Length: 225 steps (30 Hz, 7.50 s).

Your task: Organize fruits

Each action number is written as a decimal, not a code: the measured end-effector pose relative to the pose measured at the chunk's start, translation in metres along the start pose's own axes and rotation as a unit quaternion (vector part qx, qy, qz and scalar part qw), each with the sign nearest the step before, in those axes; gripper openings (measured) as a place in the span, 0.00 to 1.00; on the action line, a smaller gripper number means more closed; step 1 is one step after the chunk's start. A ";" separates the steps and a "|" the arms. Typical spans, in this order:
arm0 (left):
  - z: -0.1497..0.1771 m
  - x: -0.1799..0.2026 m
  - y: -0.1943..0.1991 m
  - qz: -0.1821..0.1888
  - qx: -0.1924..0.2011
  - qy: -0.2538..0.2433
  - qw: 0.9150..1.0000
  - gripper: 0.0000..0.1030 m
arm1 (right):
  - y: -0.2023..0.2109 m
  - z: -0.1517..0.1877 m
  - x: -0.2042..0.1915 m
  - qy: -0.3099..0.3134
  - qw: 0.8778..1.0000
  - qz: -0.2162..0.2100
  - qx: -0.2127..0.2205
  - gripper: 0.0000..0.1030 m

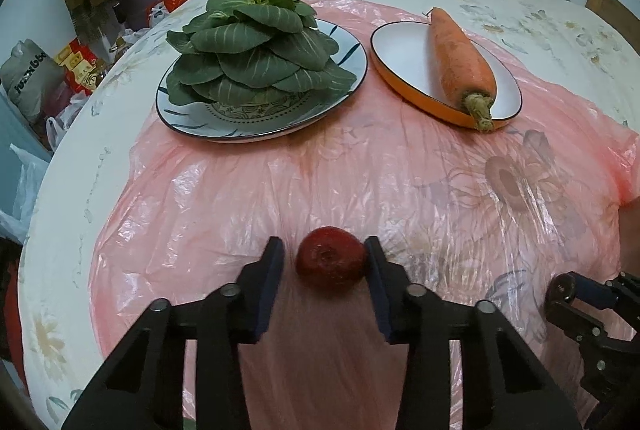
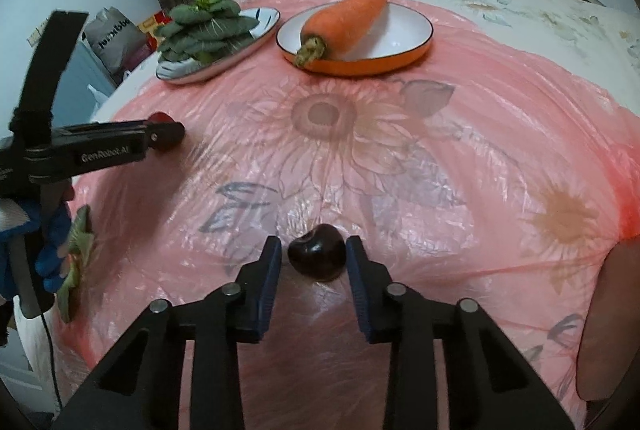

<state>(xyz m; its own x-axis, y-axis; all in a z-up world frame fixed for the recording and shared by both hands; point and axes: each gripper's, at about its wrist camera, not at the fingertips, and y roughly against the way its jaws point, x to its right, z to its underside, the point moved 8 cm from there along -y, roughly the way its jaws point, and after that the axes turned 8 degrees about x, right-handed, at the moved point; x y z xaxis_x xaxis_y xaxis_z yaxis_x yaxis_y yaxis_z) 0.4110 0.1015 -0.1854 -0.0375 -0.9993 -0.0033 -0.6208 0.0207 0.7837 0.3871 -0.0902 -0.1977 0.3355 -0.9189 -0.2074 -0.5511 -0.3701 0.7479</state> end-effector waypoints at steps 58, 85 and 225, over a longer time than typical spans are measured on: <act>0.129 0.342 0.183 0.206 -0.003 -0.241 0.948 0.28 | 0.289 0.206 0.173 -0.226 0.963 0.144 0.040 0.15; 0.180 0.577 0.195 0.291 0.001 -0.336 0.896 0.28 | 0.359 0.294 0.348 -0.266 0.922 0.281 0.016 0.15; 0.155 0.091 0.318 0.032 0.204 -0.025 0.978 0.97 | 0.338 0.157 0.003 -0.050 0.946 0.234 0.219 1.00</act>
<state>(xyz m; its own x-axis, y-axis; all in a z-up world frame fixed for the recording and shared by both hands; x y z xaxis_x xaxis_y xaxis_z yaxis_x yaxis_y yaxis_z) 0.0886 0.0222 -0.0331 -0.1191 -0.9929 -0.0005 -0.8764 0.1049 0.4701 0.0819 -0.2399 -0.0448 -0.0851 -0.9963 0.0068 -0.8927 0.0793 0.4437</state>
